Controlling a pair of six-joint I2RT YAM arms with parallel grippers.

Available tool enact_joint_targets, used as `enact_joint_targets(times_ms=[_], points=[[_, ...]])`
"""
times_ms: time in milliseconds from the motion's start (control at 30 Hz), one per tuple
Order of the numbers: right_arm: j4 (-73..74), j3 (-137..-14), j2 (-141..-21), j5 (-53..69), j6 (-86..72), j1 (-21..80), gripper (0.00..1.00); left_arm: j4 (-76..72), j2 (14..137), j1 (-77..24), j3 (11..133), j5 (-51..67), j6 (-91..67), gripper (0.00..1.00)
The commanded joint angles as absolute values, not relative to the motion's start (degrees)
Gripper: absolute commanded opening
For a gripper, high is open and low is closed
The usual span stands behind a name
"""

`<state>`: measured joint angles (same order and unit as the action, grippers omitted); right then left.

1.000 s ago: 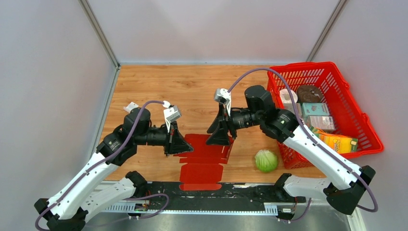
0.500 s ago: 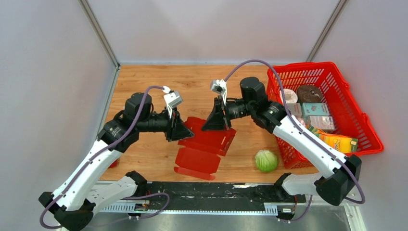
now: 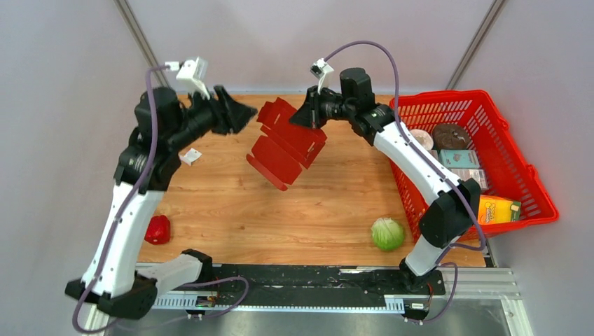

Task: Fold the paper box

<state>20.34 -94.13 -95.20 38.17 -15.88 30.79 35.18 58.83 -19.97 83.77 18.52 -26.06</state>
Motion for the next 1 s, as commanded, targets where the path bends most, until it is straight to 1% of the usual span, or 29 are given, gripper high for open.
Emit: enact_joint_targets(times_ms=[0, 67, 200, 233, 267, 367, 433, 533, 633, 767, 900, 967], points=[[22.14, -100.8, -96.5, 29.71, -16.88, 30.94, 0.0, 38.66, 71.17, -22.76, 96.84, 6.38, -28.65, 0.6], [21.71, -100.46, -96.07, 28.48, -16.96, 30.94, 0.0, 38.94, 75.31, -23.55, 100.35, 2.48, -31.18, 0.58], [17.41, -97.4, -94.13, 29.62, -16.96, 31.03, 0.0, 39.1, 81.99, -23.55, 105.19, -3.41, -34.79, 0.5], [16.1, -96.77, -93.7, 29.27, -16.88, 31.03, 0.0, 41.9, 85.4, -23.55, 107.21, -3.17, -35.24, 0.45], [15.56, -96.33, -93.17, 30.05, -16.61, 31.03, 0.0, 42.79, 87.08, -23.64, 111.23, -2.29, -35.16, 0.44], [15.55, -95.98, -93.34, 31.29, -14.94, 31.29, 0.0, 45.43, 92.19, -23.82, 117.83, 2.72, -34.64, 0.46], [15.73, -95.98, -93.34, 31.2, -14.5, 31.55, 0.0, 47.45, 94.03, -24.17, 120.05, 1.58, -34.19, 0.46], [15.73, -95.8, -93.08, 30.42, -14.33, 32.25, 0.0, 47.02, 94.83, -24.26, 120.94, 1.49, -33.66, 0.34], [16.0, -95.8, -92.9, 29.53, -14.33, 32.52, 0.0, 47.98, 95.45, -25.39, 121.03, 1.06, -32.79, 0.27], [16.26, -95.8, -92.81, 28.92, -14.59, 32.78, 0.0, 48.69, 95.71, -28.12, 121.11, 0.18, -29.45, 0.27], [15.03, -94.4, -91.58, 28.39, -15.2, 32.96, 0.0, 49.92, 96.5, -29.0, 121.2, 0.88, -29.71, 0.25], [14.68, -94.22, -91.14, 28.13, -15.82, 32.96, 0.0, 49.49, 96.24, -29.7, 120.41, 2.1, -29.62, 0.22]])
